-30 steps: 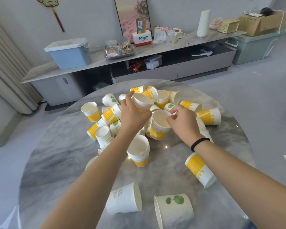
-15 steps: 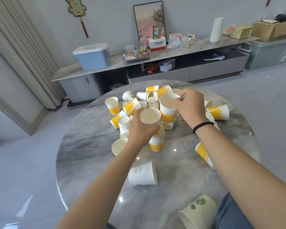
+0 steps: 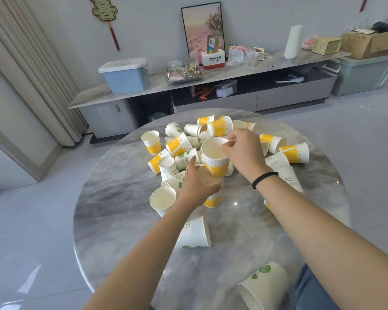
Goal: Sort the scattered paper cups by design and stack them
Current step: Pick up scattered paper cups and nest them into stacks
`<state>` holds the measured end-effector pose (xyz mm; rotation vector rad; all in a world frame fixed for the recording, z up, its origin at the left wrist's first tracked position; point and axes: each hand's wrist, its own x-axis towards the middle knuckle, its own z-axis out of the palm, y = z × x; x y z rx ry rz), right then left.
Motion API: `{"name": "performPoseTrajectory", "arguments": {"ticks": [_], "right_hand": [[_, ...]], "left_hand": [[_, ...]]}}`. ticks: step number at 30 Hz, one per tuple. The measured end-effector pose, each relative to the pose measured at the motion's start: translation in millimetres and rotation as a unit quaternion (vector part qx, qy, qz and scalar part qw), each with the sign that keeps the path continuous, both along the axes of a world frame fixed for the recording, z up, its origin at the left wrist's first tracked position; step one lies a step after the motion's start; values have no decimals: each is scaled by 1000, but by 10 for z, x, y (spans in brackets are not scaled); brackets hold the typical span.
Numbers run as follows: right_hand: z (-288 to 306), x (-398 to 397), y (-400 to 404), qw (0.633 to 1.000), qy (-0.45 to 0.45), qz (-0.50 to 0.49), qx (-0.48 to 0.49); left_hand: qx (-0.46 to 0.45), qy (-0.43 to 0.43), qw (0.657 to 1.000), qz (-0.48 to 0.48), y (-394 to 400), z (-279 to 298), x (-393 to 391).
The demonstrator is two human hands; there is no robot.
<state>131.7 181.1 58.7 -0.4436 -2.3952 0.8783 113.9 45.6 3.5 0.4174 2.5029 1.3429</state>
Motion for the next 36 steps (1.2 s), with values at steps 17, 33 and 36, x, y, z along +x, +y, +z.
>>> {"name": "performPoseTrajectory", "arguments": {"ticks": [17, 33, 36], "right_hand": [[-637, -67, 2, 984, -133, 98, -67], [-918, 722, 864, 835, -519, 85, 161], [-999, 721, 877, 862, -486, 104, 101]], "left_hand": [[-7, -8, 1000, -6, -30, -147, -4], [-133, 227, 955, -138, 686, -207, 421], [-153, 181, 958, -160, 790, -242, 492]]}}
